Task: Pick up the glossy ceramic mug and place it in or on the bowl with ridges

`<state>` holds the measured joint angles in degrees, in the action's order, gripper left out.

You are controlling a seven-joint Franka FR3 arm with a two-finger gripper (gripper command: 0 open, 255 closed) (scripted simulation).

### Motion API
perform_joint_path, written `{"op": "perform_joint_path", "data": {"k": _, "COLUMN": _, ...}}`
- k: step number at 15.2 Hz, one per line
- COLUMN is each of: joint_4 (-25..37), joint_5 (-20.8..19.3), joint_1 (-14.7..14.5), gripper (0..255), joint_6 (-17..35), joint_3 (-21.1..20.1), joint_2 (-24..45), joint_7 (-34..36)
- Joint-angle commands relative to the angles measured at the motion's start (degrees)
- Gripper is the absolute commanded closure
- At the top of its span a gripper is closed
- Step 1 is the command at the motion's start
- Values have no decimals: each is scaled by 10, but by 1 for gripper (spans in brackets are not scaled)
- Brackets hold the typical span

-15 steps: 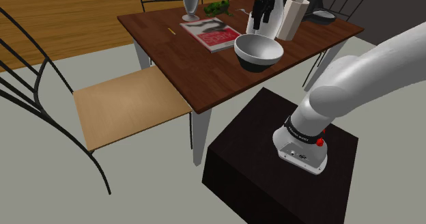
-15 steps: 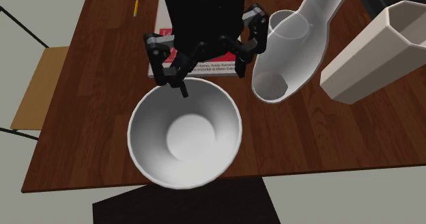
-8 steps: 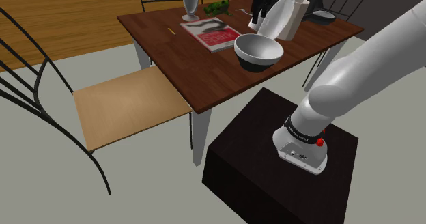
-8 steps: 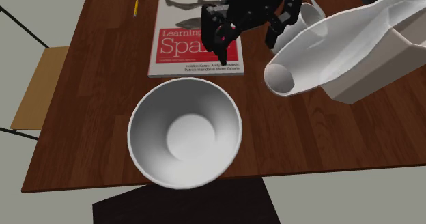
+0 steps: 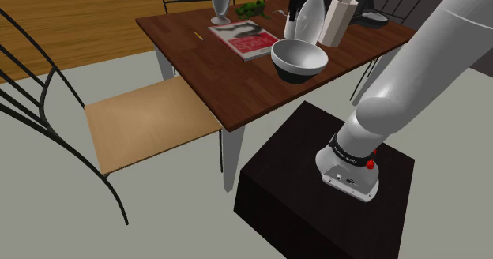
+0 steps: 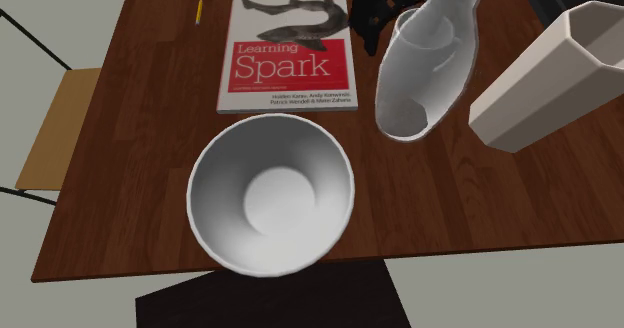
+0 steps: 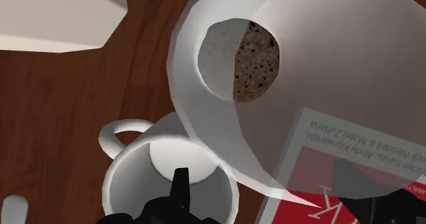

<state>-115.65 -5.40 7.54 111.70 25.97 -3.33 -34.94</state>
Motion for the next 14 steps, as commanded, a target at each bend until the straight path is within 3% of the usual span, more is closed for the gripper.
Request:
{"op": "perform_joint_path", "data": {"k": 1, "joint_4": -1, "joint_5": 5, "joint_1": 2, "gripper": 0, "joint_6": 15, "joint_3": 4, "joint_2": 12, "joint_7": -8}}
{"op": "perform_joint_path", "data": {"k": 7, "joint_4": -32, "joint_5": 10, "joint_1": 5, "gripper": 0, "joint_6": 57, "joint_3": 6, "joint_2": 25, "joint_7": -12}}
{"op": "perform_joint_path", "data": {"k": 14, "joint_4": -31, "joint_5": 10, "joint_1": 5, "gripper": 0, "joint_6": 57, "joint_3": 6, "joint_2": 25, "joint_7": -12}}
